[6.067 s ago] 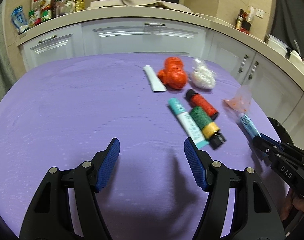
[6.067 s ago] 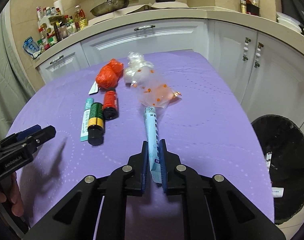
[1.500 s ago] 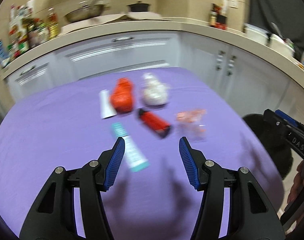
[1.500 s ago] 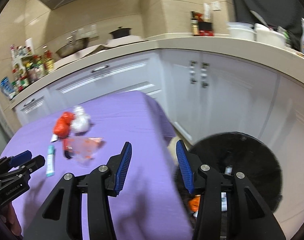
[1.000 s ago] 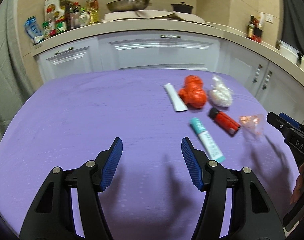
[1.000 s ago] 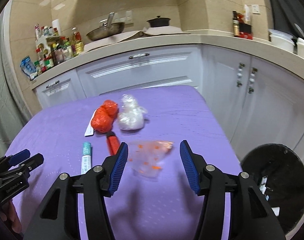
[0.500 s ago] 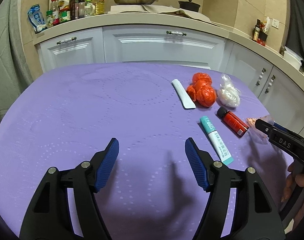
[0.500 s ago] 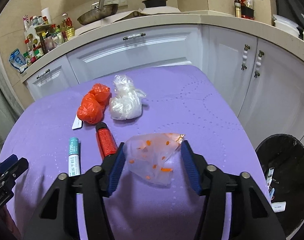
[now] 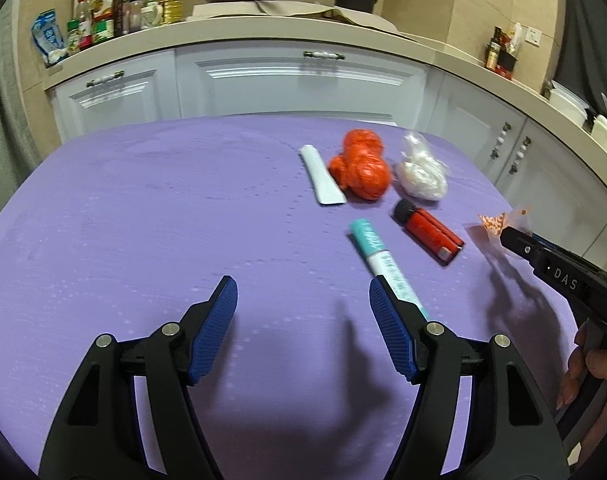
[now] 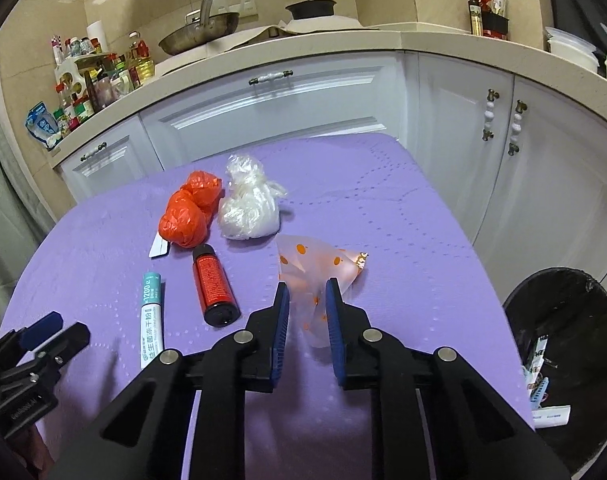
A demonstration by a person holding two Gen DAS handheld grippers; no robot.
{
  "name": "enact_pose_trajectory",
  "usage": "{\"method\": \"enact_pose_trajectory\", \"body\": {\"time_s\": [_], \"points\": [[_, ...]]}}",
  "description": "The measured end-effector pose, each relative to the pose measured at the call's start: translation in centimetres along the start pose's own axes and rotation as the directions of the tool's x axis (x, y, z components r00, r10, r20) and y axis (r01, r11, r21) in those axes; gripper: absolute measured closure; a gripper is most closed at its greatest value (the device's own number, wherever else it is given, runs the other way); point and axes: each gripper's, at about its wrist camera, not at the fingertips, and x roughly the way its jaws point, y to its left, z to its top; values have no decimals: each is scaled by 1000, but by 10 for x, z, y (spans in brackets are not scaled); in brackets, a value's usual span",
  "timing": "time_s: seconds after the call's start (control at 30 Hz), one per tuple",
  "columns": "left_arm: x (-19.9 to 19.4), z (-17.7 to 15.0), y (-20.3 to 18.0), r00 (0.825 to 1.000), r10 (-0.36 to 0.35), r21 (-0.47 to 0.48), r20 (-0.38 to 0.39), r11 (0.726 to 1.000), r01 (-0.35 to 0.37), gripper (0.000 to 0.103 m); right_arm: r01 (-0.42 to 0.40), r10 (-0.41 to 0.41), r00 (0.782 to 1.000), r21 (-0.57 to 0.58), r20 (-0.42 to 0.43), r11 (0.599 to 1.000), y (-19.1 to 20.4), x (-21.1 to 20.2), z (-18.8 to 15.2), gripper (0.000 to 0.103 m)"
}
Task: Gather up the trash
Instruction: 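Grasp the orange-dotted clear bag with the right tool while the left tool grasps the teal-capped tube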
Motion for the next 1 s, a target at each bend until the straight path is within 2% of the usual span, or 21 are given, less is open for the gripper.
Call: {"method": "enact_pose_trajectory", "body": {"time_s": [0.3, 0.67, 0.73, 0.9, 1.0], "points": [[17, 1, -32, 999, -31, 18, -43, 999, 32, 36, -8, 8, 1000, 19, 15, 1000, -19, -11, -3, 83], [48, 4, -55, 993, 9, 46, -118, 999, -3, 37, -36, 36, 999, 42, 13, 998, -35, -12, -6, 83], [49, 4, -55, 993, 25, 64, -116, 998, -18, 47, -38, 38, 999, 42, 14, 998, -36, -13, -6, 83], [45, 3, -45, 994, 14, 88, -112, 996, -4, 82, -39, 39, 999, 43, 14, 998, -36, -13, -6, 84], [42, 2, -39, 994, -3, 89, -112, 996, 13, 83, -41, 40, 999, 37, 15, 998, -35, -15, -6, 83]]}}
